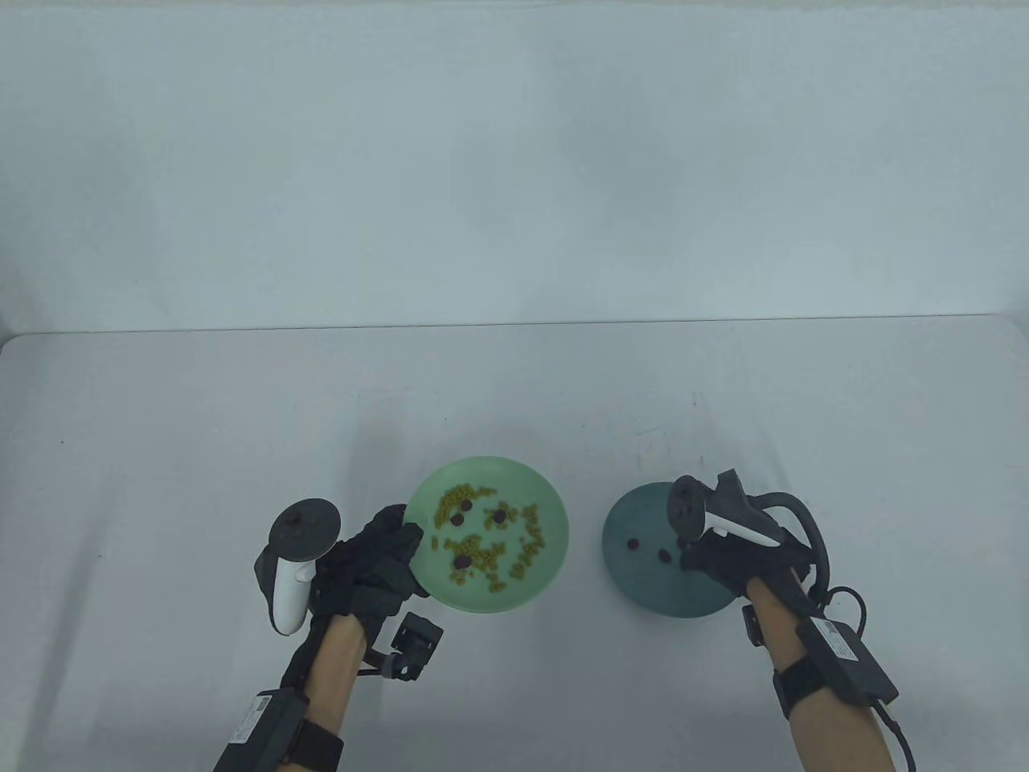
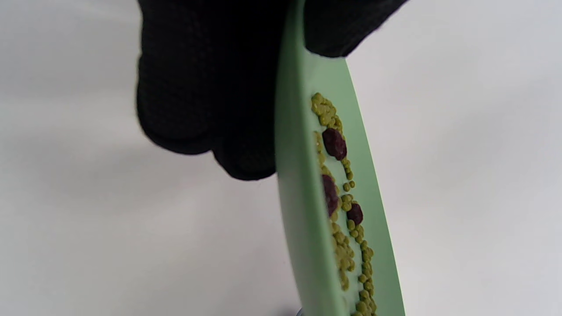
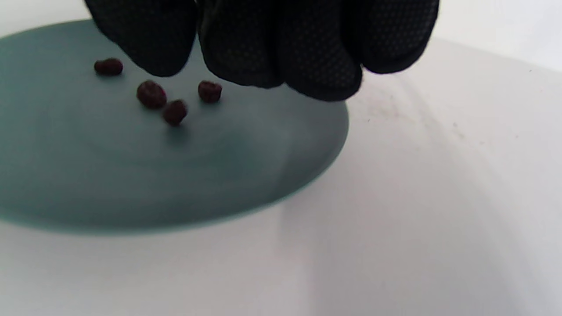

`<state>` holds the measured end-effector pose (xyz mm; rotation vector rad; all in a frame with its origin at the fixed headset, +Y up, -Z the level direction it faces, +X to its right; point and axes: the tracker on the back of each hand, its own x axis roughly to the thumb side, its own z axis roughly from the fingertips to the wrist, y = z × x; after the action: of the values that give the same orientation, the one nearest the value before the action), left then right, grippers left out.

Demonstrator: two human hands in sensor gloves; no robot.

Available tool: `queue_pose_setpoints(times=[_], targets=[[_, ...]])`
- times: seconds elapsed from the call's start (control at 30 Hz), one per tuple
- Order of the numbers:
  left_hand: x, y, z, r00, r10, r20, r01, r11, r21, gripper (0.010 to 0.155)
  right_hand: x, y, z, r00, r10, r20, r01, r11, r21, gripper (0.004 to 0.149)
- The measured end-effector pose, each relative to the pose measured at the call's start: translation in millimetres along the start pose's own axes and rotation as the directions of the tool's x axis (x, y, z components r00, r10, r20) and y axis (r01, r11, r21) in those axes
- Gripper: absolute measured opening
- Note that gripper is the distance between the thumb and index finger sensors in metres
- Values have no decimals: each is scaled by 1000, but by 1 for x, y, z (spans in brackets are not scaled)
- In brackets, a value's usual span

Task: Pick cranberries with hand pinch into plate

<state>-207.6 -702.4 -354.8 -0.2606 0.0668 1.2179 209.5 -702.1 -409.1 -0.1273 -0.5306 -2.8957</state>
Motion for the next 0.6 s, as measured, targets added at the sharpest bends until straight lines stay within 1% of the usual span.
queue_pose_setpoints(times=[0.13,0.33,0.47,0.6], targets=[[0,0,0,1000,2,-1,-2,1000,2,54,-4,-20,10,1000,1,-8,-1,999,-51,56],[0,0,0,1000,1,-6,-1,1000,3,54,3,-65,36,999,25,30,-20,986,-164,56],[0,0,0,1000,3,-1,-3,1000,-2,54,24,-95,57,994,65,87,-42,969,-243,56],[0,-1,0,1000,2,1,-2,1000,-8,54,50,-116,71,984,104,144,-55,951,-305,55]])
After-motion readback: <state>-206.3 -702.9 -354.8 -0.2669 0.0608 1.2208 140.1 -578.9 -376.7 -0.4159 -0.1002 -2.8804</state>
